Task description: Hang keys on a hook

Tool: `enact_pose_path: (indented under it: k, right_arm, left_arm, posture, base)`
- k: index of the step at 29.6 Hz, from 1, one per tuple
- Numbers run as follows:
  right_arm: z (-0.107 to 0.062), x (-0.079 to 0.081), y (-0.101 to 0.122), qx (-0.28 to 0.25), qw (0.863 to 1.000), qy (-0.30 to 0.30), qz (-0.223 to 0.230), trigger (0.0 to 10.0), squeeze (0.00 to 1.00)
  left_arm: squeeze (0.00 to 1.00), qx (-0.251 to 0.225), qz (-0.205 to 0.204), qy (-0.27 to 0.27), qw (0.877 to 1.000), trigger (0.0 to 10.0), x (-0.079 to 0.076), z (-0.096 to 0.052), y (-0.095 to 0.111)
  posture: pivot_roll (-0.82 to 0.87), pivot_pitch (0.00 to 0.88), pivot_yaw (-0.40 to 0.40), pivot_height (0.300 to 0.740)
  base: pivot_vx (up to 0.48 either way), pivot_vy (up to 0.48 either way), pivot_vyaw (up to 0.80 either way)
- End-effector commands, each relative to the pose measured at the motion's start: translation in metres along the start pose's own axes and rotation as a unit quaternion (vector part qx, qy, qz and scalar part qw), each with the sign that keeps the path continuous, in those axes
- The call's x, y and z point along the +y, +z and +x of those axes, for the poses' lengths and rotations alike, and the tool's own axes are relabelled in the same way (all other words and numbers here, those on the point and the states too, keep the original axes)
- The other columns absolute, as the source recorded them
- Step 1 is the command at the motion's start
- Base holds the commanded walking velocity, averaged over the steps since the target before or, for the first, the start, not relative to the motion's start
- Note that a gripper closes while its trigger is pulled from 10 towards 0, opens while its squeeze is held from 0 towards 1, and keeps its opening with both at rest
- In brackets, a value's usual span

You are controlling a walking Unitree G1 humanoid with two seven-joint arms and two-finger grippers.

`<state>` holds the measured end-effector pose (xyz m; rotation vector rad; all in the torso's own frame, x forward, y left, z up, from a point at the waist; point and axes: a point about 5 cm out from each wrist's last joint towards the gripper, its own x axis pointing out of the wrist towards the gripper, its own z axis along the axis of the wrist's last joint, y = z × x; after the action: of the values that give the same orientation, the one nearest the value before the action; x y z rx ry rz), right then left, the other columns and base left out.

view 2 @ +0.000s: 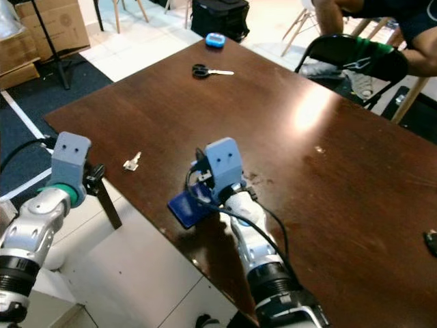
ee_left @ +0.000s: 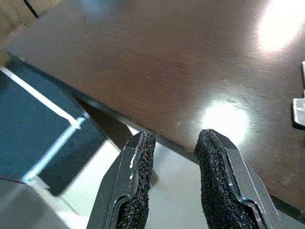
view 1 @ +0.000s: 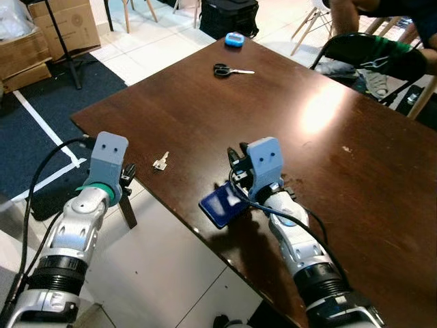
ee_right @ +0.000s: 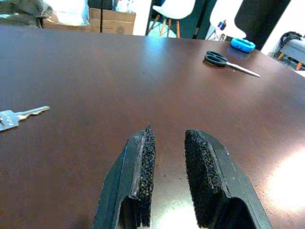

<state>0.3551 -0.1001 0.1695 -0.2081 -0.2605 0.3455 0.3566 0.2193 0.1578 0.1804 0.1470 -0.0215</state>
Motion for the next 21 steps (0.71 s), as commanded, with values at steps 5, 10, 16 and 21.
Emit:
enact_pose_path:
  k: [5, 10, 16, 21]
  right_arm:
    - [-0.001, 0.0, -0.004, 0.004, 1.0, -0.003, 0.008, 10.0, 0.0]
    - [0.001, 0.002, -0.003, 0.001, 1.0, -0.006, 0.012, 10.0, 0.0]
    - [0.002, 0.003, -0.003, 0.0, 1.0, -0.009, 0.014, 10.0, 0.0]
    - [0.003, 0.003, -0.003, -0.001, 1.0, -0.012, 0.015, 10.0, 0.0]
  left_arm:
    - [0.0, -0.081, -0.063, -0.059, 0.993, 10.0, -0.006, -0.001, 0.028]
    - [0.0, -0.11, 0.016, -0.188, 0.976, 10.0, -0.029, -0.009, 0.044]
    - [0.0, -0.138, 0.105, -0.248, 0.953, 10.0, -0.048, -0.019, 0.047]
    - [0.0, -0.127, 0.155, -0.248, 0.948, 10.0, -0.063, -0.017, 0.038]
  posture:
    - [-0.03, 0.193, 0.02, 0.74]
    - [-0.03, 0.188, 0.032, 0.74]
    - [-0.02, 0.179, 0.042, 0.74]
    - [-0.02, 0.172, 0.044, 0.74]
  base:
    - [0.0, 0.0, 0.0]
    - [0.0, 0.0, 0.0]
    - [0.0, 0.0, 0.0]
    - [0.0, 0.0, 0.0]
